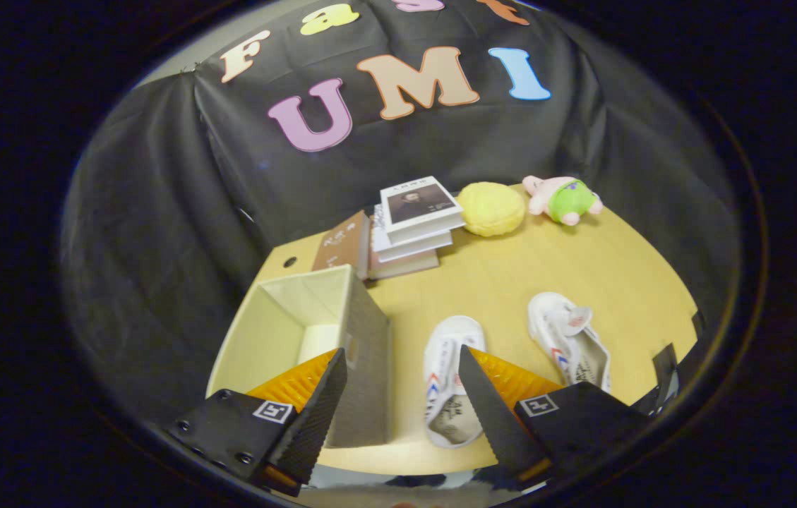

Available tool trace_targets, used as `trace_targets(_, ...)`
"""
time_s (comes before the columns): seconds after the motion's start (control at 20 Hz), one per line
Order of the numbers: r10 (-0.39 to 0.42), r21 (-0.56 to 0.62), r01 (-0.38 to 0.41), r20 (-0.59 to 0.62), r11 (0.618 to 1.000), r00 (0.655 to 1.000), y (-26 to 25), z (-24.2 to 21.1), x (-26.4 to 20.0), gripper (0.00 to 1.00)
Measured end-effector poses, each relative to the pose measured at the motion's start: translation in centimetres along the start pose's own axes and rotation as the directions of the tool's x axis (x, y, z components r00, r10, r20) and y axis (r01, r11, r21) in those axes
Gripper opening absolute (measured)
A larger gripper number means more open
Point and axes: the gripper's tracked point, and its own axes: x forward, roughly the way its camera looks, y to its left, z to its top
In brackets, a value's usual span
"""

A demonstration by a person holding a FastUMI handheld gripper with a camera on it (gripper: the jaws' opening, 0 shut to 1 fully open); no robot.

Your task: Open the storage box then place both shoes into the box .Put the left shoe in first, then the right shoe, with the right side of both shoes facing outward in a uniform manner.

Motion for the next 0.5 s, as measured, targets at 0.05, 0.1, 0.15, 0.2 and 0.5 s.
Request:
trace_targets(0.05, -0.028, -0.021, 0.027, -0.025, 0.999, 0.999, -1.5, -1.3, 0.4, 1.0)
trace_targets(0.1, -0.05, -0.039, 0.048, -0.053, 0.998, 0.997, -2.7, -2.7, 0.8, 1.0)
trace_targets(0.15, -0.069, -0.057, 0.064, -0.081, 0.996, 0.994, -3.8, -4.1, 1.3, 1.0)
trace_targets(0.2, -0.084, -0.072, 0.077, -0.11, 0.994, 0.99, -4.7, -5.5, 1.7, 1.0)
trace_targets(0.5, -0.08, -0.059, 0.068, -0.23, 0.996, 0.97, -6.4, -10.1, 3.5, 0.98)
